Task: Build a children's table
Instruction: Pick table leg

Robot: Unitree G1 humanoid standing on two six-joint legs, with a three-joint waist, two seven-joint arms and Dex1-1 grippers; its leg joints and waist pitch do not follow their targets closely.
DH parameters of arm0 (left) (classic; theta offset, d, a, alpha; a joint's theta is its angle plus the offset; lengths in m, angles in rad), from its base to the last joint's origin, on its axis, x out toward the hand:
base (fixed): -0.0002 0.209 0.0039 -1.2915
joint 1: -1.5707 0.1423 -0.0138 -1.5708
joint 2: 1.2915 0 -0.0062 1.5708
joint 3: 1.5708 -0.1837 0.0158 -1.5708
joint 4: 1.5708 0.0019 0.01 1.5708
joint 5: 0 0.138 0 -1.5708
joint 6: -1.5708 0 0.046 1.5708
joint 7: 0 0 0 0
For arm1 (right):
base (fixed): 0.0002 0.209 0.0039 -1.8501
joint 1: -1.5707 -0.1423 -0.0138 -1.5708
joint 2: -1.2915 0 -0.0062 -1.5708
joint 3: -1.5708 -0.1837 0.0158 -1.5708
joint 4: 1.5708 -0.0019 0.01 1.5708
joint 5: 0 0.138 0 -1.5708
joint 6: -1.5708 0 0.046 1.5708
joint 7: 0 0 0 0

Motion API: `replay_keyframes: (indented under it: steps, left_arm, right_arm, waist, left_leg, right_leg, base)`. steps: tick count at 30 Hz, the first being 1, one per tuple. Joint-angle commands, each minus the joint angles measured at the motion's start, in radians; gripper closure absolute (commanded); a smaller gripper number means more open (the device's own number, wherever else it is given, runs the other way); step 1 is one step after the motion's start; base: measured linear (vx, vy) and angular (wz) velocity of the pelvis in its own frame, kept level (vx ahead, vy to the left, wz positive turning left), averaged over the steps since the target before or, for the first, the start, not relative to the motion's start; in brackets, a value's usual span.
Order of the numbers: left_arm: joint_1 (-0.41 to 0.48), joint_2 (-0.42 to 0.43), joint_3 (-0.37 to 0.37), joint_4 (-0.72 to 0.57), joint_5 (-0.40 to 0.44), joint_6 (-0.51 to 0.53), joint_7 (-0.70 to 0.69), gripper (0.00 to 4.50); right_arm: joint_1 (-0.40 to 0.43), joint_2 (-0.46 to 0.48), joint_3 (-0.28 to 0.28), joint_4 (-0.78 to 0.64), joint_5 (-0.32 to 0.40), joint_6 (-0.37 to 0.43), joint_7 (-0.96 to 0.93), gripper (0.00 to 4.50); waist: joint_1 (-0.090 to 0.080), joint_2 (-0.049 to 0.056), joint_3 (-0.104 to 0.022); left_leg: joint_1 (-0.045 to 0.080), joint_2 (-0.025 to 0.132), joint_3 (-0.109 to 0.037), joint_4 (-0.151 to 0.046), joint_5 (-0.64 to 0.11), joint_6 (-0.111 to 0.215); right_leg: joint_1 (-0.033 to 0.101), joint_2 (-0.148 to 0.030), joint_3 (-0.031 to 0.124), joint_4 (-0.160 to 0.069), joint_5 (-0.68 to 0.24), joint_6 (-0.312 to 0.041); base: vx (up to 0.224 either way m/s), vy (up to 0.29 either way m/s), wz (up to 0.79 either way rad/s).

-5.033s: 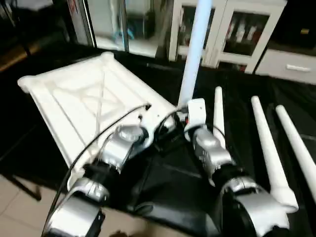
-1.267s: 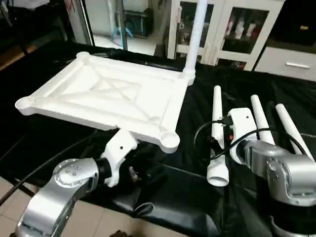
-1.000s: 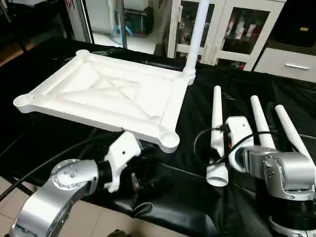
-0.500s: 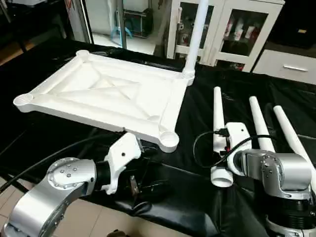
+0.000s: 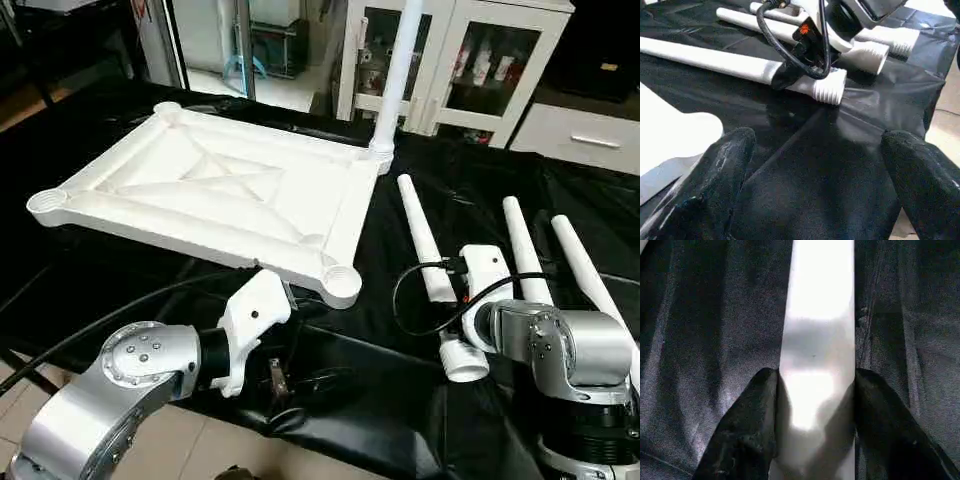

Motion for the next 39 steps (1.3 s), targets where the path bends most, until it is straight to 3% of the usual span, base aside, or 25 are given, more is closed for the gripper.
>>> replay_keyframes:
  steps: [1,6,8,13,14,15,17,18,19,20,21,22,23,24,25,26,27,28,30,31,36,39]
  left_arm:
    - [-0.013,-0.001,-0.002,-0.006,-0.013,0.001,0.011,0.0]
    - [-0.029,-0.015,0.008,0.004,-0.021,-0.004,0.021,0.0]
    - [-0.041,-0.028,0.031,0.016,-0.032,-0.008,0.028,0.0]
    - [-0.041,-0.03,0.067,0.021,-0.055,-0.012,0.036,0.0]
    - [-0.042,-0.034,0.076,0.024,-0.062,-0.014,0.038,0.0]
    - [-0.043,-0.036,0.083,0.026,-0.068,-0.017,0.04,0.0]
    - [-0.062,-0.073,0.104,0.048,-0.078,-0.03,0.066,0.0]
    - [-0.074,-0.092,0.11,0.061,-0.079,-0.038,0.083,0.0]
    - [-0.081,-0.098,0.113,0.066,-0.075,-0.042,0.09,0.0]
    - [-0.109,-0.122,0.123,0.087,-0.061,-0.061,0.12,0.0]
    - [-0.133,-0.14,0.131,0.105,-0.046,-0.077,0.144,0.0]
    - [-0.184,-0.179,0.164,0.147,-0.034,-0.105,0.198,0.0]
    - [-0.218,-0.202,0.186,0.175,-0.031,-0.114,0.234,0.0]
    - [-0.243,-0.218,0.201,0.196,-0.032,-0.119,0.257,0.0]
    - [-0.332,-0.267,0.251,0.267,-0.041,-0.131,0.329,0.0]
    - [-0.356,-0.278,0.26,0.281,-0.057,-0.122,0.334,0.0]
    - [-0.356,-0.278,0.26,0.281,-0.057,-0.122,0.334,0.0]
    - [-0.383,-0.291,0.269,0.294,-0.077,-0.113,0.334,0.0]
    - [-0.454,-0.332,0.293,0.334,-0.131,-0.075,0.351,0.0]
    - [-0.501,-0.354,0.31,0.367,-0.161,-0.045,0.366,0.0]
    - [-0.585,-0.396,0.369,0.431,-0.265,0.029,0.381,0.0]
    - [-0.646,-0.44,0.437,0.457,-0.398,0.082,0.399,0.0]
  right_arm:
    - [0.005,-0.006,-0.003,-0.017,0.006,-0.009,0.002,2.64]
    - [-0.016,0.007,-0.068,-0.012,0.0,-0.049,-0.017,2.64]
    - [-0.055,0.026,-0.136,0.003,0.001,-0.123,-0.038,2.64]
    - [-0.113,0.04,-0.22,-0.016,0.0,-0.205,-0.08,2.64]
    - [-0.124,0.04,-0.235,-0.031,-0.005,-0.222,-0.096,2.64]
    - [-0.132,0.041,-0.246,-0.042,-0.009,-0.235,-0.107,2.64]
    - [-0.151,0.042,-0.272,-0.07,0.001,-0.308,-0.114,2.64]
    - [-0.158,0.043,-0.282,-0.079,0.009,-0.346,-0.111,2.64]
    - [-0.161,0.043,-0.283,-0.082,0.015,-0.356,-0.106,2.64]
    - [-0.177,0.047,-0.289,-0.099,0.04,-0.401,-0.08,2.64]
    - [-0.19,0.05,-0.293,-0.113,0.061,-0.434,-0.056,2.64]
    - [-0.212,0.068,-0.302,-0.14,0.132,-0.475,0.015,2.64]
    - [-0.222,0.078,-0.307,-0.158,0.185,-0.478,0.067,2.64]
    - [-0.223,0.081,-0.303,-0.172,0.221,-0.473,0.108,2.64]
    - [-0.217,0.079,-0.275,-0.22,0.349,-0.438,0.262,2.65]
    - [-0.209,0.078,-0.266,-0.232,0.386,-0.415,0.303,2.65]
    - [-0.209,0.078,-0.266,-0.232,0.386,-0.415,0.303,2.65]
    - [-0.202,0.091,-0.274,-0.238,0.438,-0.401,0.335,2.65]
    - [-0.189,0.113,-0.293,-0.221,0.543,-0.364,0.391,2.65]
    - [-0.18,0.121,-0.3,-0.193,0.59,-0.351,0.419,2.65]
    - [-0.14,0.09,-0.257,-0.162,0.624,-0.346,0.508,2.65]
    - [-0.123,0.071,-0.237,-0.153,0.637,-0.341,0.542,2.65]
  waist:
    - [-0.003,0.004,-0.051]
    - [-0.001,0.004,-0.052]
    - [-0.002,0.004,-0.052]
    - [-0.005,0.008,-0.054]
    - [-0.004,0.016,-0.054]
    - [-0.005,0.01,-0.055]
    - [-0.002,0.011,-0.056]
    - [-0.005,0.018,-0.054]
    - [-0.002,0.015,-0.056]
    - [-0.004,0.001,-0.056]
    - [-0.002,0.009,-0.057]
    - [-0.004,0.012,-0.056]
    - [-0.007,0.012,-0.056]
    - [-0.006,0.01,-0.058]
    - [-0.005,0.001,-0.058]
    - [0.0,0.002,-0.06]
    - [-0.001,0.003,-0.061]
    - [-0.001,0.001,-0.061]
    - [0.004,0.007,-0.063]
    - [0.008,0.004,-0.063]
    - [0.026,-0.003,-0.062]
    - [0.029,-0.006,-0.062]
  left_leg:
    - [0.015,0.005,0.001,-0.073,-0.165,-0.096]
    - [0.015,0.005,0.002,-0.072,-0.159,-0.094]
    - [0.015,0.004,0.002,-0.072,-0.16,-0.095]
    - [0.017,0.003,0.003,-0.069,-0.149,-0.093]
    - [0.017,0.002,0.002,-0.069,-0.147,-0.097]
    - [0.017,0.001,0.003,-0.068,-0.143,-0.097]
    - [0.018,0.002,0.004,-0.067,-0.135,-0.094]
    - [0.018,0.001,0.005,-0.068,-0.153,-0.098]
    - [0.019,0.001,0.004,-0.067,-0.161,-0.096]
    - [0.017,0.002,0.005,-0.068,-0.159,-0.088]
    - [0.015,0.003,0.003,-0.067,-0.154,-0.077]
    - [0.015,0.002,0.003,-0.066,-0.159,-0.071]
    - [0.015,0.002,0.004,-0.066,-0.173,-0.065]
    - [0.015,0.003,0.002,-0.065,-0.173,-0.06]
    - [0.012,0.002,0.001,-0.064,-0.169,-0.037]
    - [0.013,0.004,0.0,-0.062,-0.162,-0.029]
    - [0.005,0.005,-0.005,-0.063,-0.124,-0.02]
    - [0.002,0.005,-0.006,-0.062,-0.095,-0.023]
    - [0.014,0.005,0.001,-0.057,-0.103,-0.02]
    - [0.012,0.004,0.001,-0.058,-0.112,-0.023]
    - [0.009,0.005,0.0,-0.06,-0.122,-0.04]
    - [0.007,0.005,0.0,-0.06,-0.122,-0.039]
  right_leg:
    - [0.035,-0.033,0.035,-0.071,-0.148,-0.079]
    - [0.035,-0.034,0.036,-0.072,-0.141,-0.081]
    - [0.035,-0.035,0.035,-0.071,-0.145,-0.083]
    - [0.033,-0.032,0.034,-0.069,-0.129,-0.081]
    - [0.033,-0.032,0.034,-0.067,-0.125,-0.083]
    - [0.035,-0.029,0.034,-0.067,-0.111,-0.082]
    - [0.035,-0.029,0.034,-0.066,-0.093,-0.081]
    - [0.033,-0.028,0.034,-0.07,-0.098,-0.082]
    - [0.036,-0.028,0.033,-0.069,-0.104,-0.082]
    - [0.039,-0.028,0.033,-0.07,-0.104,-0.081]
    - [0.039,-0.031,0.034,-0.067,-0.103,-0.081]
    - [0.039,-0.031,0.034,-0.07,-0.106,-0.08]
    - [0.04,-0.03,0.034,-0.07,-0.109,-0.081]
    - [0.042,-0.031,0.033,-0.071,-0.109,-0.082]
    - [0.049,-0.032,0.032,-0.071,-0.096,-0.088]
    - [0.049,-0.035,0.032,-0.07,-0.088,-0.091]
    - [0.055,-0.038,0.032,-0.067,-0.061,-0.1]
    - [0.054,-0.037,0.031,-0.064,-0.042,-0.108]
    - [0.042,-0.036,0.033,-0.065,-0.039,-0.132]
    - [0.042,-0.033,0.03,-0.065,-0.039,-0.157]
    - [0.048,-0.041,0.028,-0.066,-0.079,-0.157]
    - [0.048,-0.045,0.028,-0.07,-0.1,-0.157]
  base:
    - [0.0,0.0,0.0]
    - [0.0,0.0,0.0]
    - [0.0,0.0,0.0]
    - [0.0,0.0,0.0]
    - [0.0,0.0,0.0]
    - [0.0,0.0,0.0]
    - [0.0,0.0,0.0]
    - [0.0,0.0,0.0]
    - [0.0,0.0,0.0]
    - [0.0,0.0,0.0]
    - [0.0,0.0,0.0]
    - [0.0,0.0,0.0]
    - [0.0,0.0,0.0]
    - [0.0,0.0,0.0]
    - [0.0,0.0,0.0]
    - [0.0,0.0,0.0]
    - [0.0,0.0,0.0]
    - [0.0,0.0,0.0]
    - [0.0,0.0,0.0]
    - [0.0,0.0,0.0]
    - [0.0,0.0,0.0]
    - [0.0,0.0,0.0]
